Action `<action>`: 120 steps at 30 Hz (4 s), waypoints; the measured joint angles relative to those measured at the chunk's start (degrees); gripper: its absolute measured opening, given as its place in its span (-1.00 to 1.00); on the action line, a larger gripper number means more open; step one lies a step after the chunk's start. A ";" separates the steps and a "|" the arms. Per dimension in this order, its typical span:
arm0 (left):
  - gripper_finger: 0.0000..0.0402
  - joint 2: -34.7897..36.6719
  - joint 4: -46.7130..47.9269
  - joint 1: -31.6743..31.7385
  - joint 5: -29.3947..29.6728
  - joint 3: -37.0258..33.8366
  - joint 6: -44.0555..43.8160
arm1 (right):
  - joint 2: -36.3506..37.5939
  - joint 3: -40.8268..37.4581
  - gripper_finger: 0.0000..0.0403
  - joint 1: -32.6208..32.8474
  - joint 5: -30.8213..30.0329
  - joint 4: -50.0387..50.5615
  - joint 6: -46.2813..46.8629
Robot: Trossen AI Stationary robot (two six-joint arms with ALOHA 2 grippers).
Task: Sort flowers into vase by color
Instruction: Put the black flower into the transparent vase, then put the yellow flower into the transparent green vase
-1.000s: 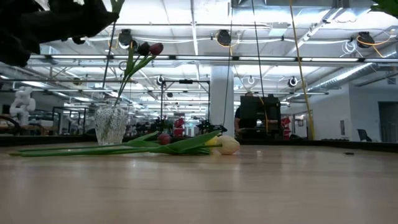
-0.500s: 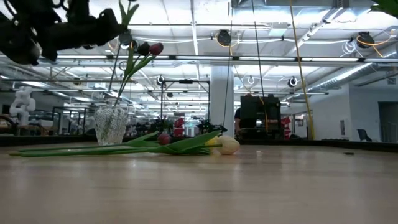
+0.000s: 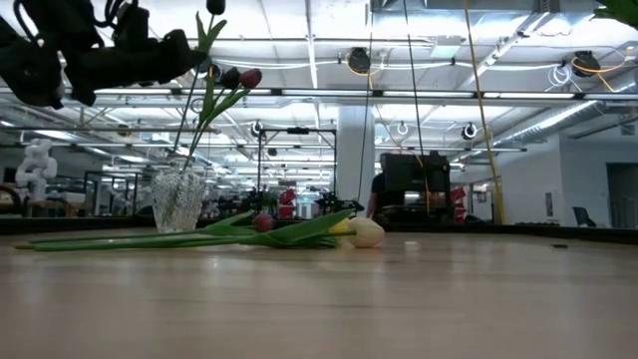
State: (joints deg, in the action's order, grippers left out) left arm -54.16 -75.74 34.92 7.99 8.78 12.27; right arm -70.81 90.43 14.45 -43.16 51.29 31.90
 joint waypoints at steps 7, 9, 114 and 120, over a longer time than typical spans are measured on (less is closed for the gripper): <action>-0.94 -0.04 3.10 0.32 -2.89 0.00 -0.07 | 0.00 0.00 -1.00 -1.51 1.05 -0.02 0.00; -0.94 -0.05 4.83 0.32 -4.05 0.00 -0.13 | 0.00 0.00 -1.00 -1.92 2.59 -0.02 0.08; -0.64 -8.67 81.33 -22.43 5.04 45.22 -23.84 | 0.02 0.00 -1.00 -3.93 4.31 1.51 -6.05; -0.64 -17.93 96.06 -27.30 4.88 52.72 -32.90 | 0.02 0.00 -1.00 -3.93 4.31 2.40 -6.05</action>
State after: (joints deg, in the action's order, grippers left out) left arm -72.09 20.32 7.62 12.87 61.50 -20.62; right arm -70.78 90.43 10.52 -38.85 53.68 25.85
